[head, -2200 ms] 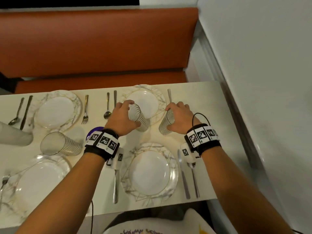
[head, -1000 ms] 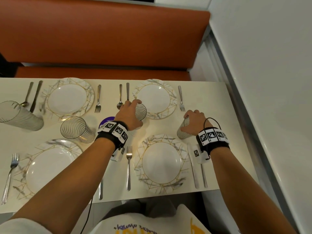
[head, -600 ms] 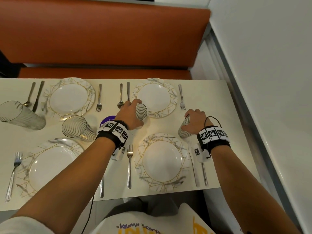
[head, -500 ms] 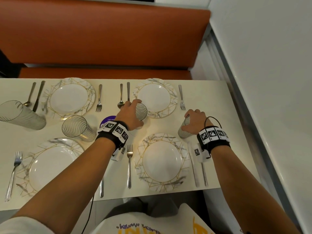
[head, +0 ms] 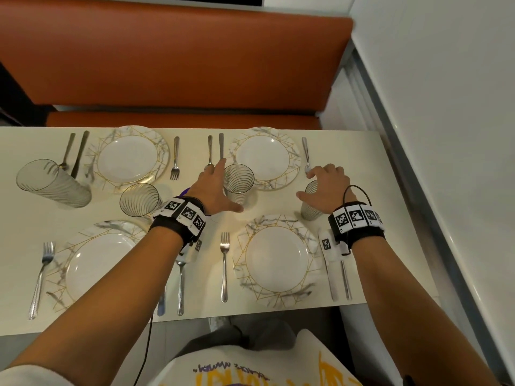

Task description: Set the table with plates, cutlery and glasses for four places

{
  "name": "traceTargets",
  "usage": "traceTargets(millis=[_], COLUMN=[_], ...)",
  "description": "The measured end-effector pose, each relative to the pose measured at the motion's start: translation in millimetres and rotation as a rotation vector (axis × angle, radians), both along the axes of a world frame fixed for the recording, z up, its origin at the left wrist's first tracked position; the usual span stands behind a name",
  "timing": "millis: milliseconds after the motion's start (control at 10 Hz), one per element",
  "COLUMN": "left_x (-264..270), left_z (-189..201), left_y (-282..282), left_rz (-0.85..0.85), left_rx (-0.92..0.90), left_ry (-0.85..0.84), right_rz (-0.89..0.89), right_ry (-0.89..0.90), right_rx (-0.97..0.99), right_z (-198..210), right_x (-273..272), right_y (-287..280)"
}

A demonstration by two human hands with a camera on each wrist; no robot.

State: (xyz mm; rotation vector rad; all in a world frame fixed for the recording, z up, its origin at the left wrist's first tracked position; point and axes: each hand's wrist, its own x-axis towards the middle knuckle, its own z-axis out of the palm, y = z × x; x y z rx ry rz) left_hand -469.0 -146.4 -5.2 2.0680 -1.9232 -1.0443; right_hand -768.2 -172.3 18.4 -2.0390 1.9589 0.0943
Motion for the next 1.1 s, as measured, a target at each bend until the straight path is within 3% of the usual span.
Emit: traceTargets(millis=[100,200,800,1000,1100], left_x=[13.5,26.9,8.2,18.1,23.5], left_z=[0.1,-0.5,13.3,14.1,7.7], left_y=[11.8,25.0,32.6,45.5,60.0], left_rz=[-0.003,0.013,-0.023,0.047,0.153], left_rx=[-0.026,-0.035,-0.111,-0.162,-0.258], left_ry=[0.014,-0.008,0.059,0.117,0.145], right_rz=[-0.025,-0.098,-0.242,-0.222,-0.171], right_ry=[0.067,0.071,-0.065,-0.045,-0.195], right_rx=[-0.047,0.068,0.068,-0.052,-0.199], right_z=[2.8,2.0,0.4,21.9,17.5], right_x=[7.6,5.6,-15.7,-4.9,10.3], right_y=[3.6,10.4,17.9,36.0,53.6])
